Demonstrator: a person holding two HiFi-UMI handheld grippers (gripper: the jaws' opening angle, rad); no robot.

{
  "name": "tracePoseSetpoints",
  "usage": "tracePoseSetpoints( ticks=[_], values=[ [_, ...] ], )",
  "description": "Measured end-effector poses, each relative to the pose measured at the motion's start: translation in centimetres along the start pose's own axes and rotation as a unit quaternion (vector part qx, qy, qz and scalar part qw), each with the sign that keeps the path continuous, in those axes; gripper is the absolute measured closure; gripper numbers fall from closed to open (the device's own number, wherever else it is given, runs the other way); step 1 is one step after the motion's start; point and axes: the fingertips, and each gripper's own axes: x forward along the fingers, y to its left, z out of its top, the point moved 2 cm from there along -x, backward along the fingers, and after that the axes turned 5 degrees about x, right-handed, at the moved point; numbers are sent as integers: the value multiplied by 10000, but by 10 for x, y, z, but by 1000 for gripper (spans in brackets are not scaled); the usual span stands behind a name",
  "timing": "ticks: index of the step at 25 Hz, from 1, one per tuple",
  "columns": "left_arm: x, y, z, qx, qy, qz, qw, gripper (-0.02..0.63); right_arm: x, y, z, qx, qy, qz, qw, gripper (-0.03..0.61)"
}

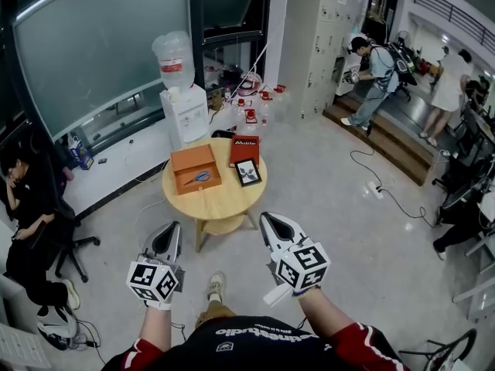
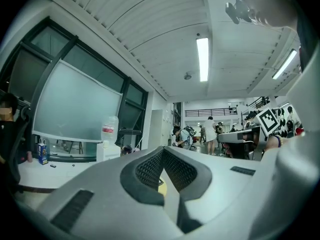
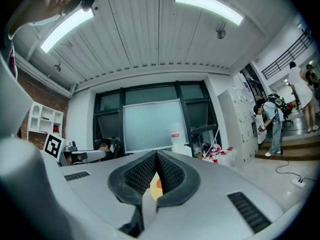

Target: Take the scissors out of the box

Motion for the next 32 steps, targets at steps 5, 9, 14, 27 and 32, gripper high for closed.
tracePoseSetpoints(
  ticks=[5, 9, 14, 27, 32],
  values=[
    [15, 10, -4, -37, -14, -89, 10000, 598, 15, -5, 3, 54, -44, -21, 10000, 552],
    [30, 21, -6, -70, 25, -105, 9999, 598, 24, -9, 5, 57, -22, -38, 10000, 551],
    [43, 24, -8, -106, 38, -164, 9998, 598, 31, -17, 8, 63, -11, -110, 9999, 552],
    [52, 41, -17, -261, 182, -229, 9992, 598, 57, -16, 3, 104, 92, -81, 9999, 552],
    [65, 50, -20, -208, 202, -345, 9990, 598, 66, -20, 0, 138, 72, -190, 9997, 552]
  ],
)
